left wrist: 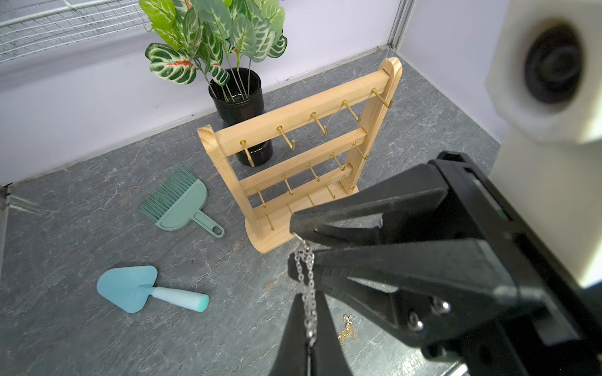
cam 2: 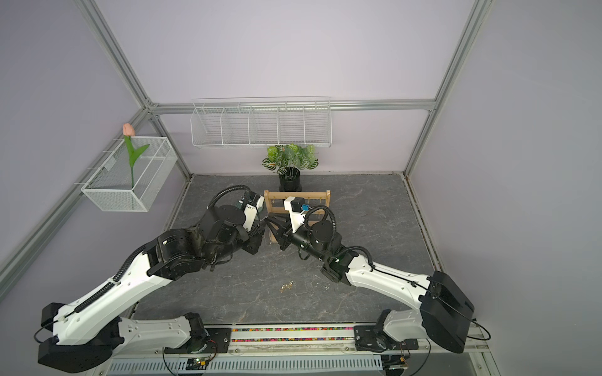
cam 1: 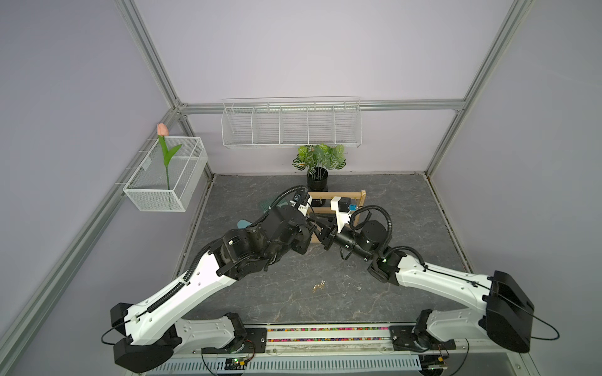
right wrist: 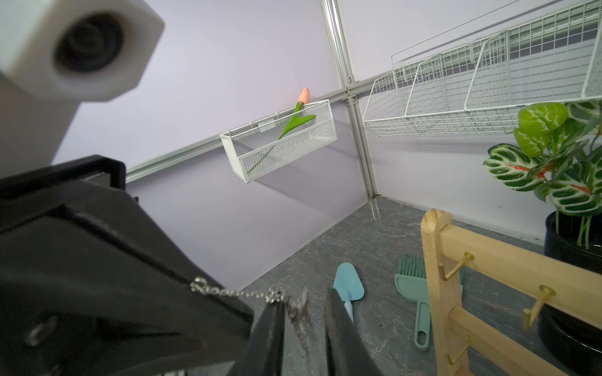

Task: Hang the necklace on the jewelry display stand
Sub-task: Pick up the necklace from the center of the board.

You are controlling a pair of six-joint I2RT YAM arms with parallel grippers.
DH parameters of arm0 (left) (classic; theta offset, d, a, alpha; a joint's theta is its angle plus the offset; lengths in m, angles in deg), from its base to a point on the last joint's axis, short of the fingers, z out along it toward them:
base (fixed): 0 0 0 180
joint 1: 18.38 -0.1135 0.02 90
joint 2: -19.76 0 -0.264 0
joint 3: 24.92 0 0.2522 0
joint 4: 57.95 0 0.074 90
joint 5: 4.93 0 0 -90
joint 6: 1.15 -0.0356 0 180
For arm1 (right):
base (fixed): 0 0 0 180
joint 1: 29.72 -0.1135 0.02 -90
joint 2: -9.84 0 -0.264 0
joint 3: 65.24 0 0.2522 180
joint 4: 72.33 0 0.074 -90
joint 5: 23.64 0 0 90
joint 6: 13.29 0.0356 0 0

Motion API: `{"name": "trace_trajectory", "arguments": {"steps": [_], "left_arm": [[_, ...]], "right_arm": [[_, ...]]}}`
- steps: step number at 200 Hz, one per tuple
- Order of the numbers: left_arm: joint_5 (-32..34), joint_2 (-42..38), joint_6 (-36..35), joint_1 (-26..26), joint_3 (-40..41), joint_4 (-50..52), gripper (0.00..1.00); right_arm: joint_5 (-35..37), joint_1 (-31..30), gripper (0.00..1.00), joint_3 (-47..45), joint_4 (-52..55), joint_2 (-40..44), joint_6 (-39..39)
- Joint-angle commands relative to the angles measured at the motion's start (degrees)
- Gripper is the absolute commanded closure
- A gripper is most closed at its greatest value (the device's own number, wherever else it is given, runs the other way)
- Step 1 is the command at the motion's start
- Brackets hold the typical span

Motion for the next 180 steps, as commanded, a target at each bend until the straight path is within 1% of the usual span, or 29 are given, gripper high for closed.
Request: {"name": "trace_trajectory", "arguments": {"steps": [1, 39, 64, 105, 127, 158, 180], "left_arm": [[2.46, 1.22, -1.4, 0.17, -3.27, 3.18, 1.0], [6.47, 0.39, -0.7, 0.17, -3.79, 4.08, 1.0], [6.16, 1.37, -0.68, 0.16, -4.5, 4.54, 1.0], [5.91, 1.5, -1.18, 0.16, -5.06, 3.94, 1.0], [5.89, 2.77, -1.82, 0.16, -6.01, 5.36, 1.0], [5.48, 3.75, -2.54, 0.16, -6.8, 6.17, 1.0], [5.56, 4.53, -2.78, 0.17, -7.55, 6.7, 1.0]], "right_arm": [[1.31, -0.33, 0.78, 0.04, -0.99, 1.59, -1.11], [4.56, -0.29, 0.77, -1.05, 1.0, 2.89, -1.3], [4.65, -0.35, 0.82, -1.11, 1.34, 3.3, -1.58], [5.28, -0.32, 0.81, -1.61, 0.95, 3.12, -1.5], [2.77, -0.28, 0.77, -1.72, 0.77, 3.39, -2.05], [-2.33, -0.05, 0.68, -0.75, 3.69, 3.83, -3.65], [-5.13, -0.06, 0.65, 0.41, 5.82, 3.41, -4.42]]}}
